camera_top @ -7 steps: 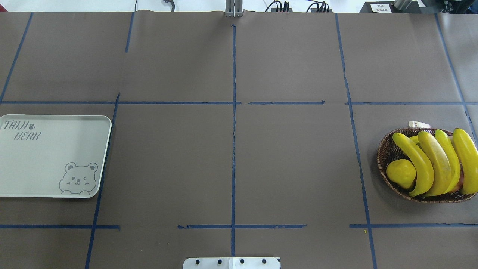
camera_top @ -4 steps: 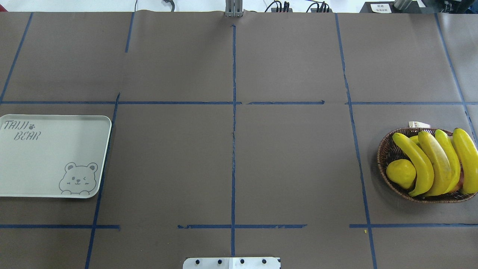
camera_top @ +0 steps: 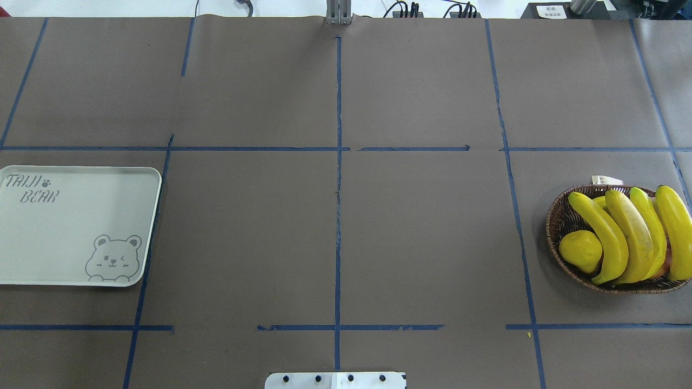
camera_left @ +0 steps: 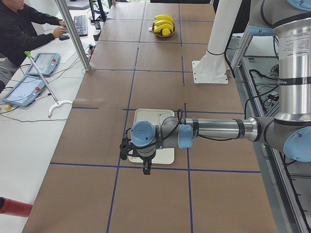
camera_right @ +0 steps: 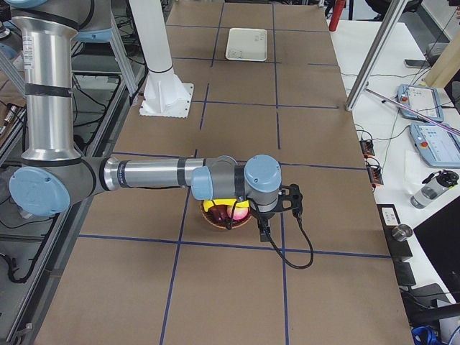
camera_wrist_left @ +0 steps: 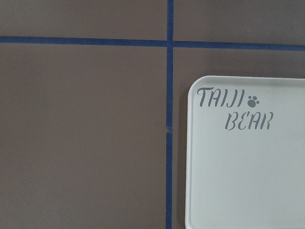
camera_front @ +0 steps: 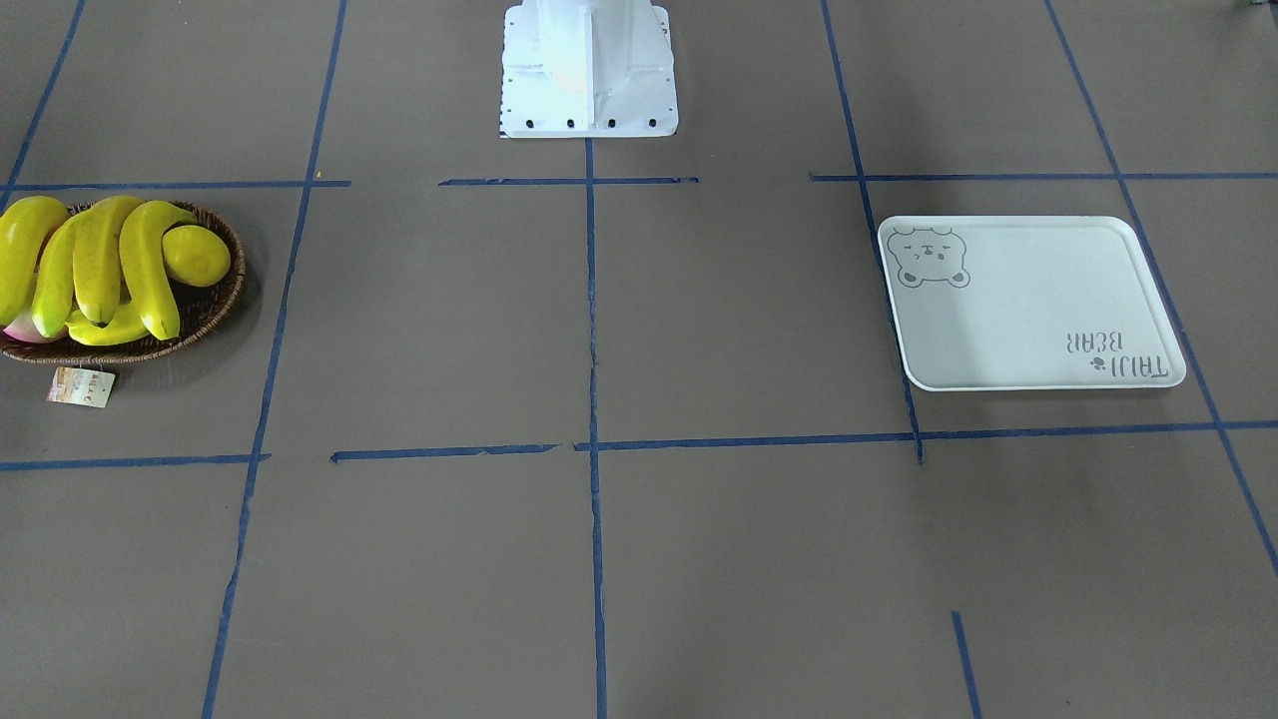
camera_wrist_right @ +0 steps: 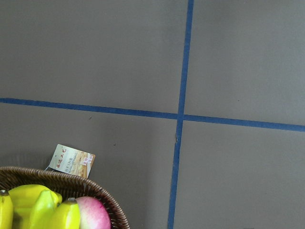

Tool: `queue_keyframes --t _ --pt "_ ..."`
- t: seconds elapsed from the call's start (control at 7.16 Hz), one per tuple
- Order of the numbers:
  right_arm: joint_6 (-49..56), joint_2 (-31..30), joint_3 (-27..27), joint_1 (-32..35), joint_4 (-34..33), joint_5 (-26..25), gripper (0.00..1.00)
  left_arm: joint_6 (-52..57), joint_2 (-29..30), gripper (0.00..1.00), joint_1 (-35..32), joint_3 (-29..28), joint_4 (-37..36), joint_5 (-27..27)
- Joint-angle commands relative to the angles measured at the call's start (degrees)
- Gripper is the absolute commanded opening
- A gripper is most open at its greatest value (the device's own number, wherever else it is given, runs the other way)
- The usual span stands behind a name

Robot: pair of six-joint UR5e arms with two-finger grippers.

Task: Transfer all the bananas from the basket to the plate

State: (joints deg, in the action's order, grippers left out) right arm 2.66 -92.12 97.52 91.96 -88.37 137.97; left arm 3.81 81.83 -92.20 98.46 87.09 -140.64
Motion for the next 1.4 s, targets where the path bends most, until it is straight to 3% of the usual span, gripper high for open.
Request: queue_keyframes --t 0.0,0.56,0.7,0.84,0.98,1.26 --pt "-1.2 -1.2 0.9 -2.8 0.5 -0.7 1.0 0.1 0.0 1.0 -0.1 0.7 0.0 0.0" --pt "-6.8 -2.5 3.6 -2.9 5.3 -0.2 1.0 0.3 0.0 1.0 0.0 1.0 1.1 0.1" --pt "-7.1 -5.8 6.2 -3.8 7.0 -0.3 1.0 0.0 -0.1 1.0 -0.1 1.1 1.6 0.0" --pt "-15.0 -9.4 11.3 -6.0 9.4 -0.8 1.0 0.3 -0.3 1.0 -0.1 1.1 1.7 0.1" --pt "-20.6 -13.9 14.1 -9.7 15.1 -2.7 1.0 0.6 -0.9 1.0 -0.1 1.1 2.1 0.1" --pt "-35.7 -19.7 14.1 -16.2 29.7 -6.1 0.99 0.2 -1.0 1.0 -0.1 1.0 3.0 0.0"
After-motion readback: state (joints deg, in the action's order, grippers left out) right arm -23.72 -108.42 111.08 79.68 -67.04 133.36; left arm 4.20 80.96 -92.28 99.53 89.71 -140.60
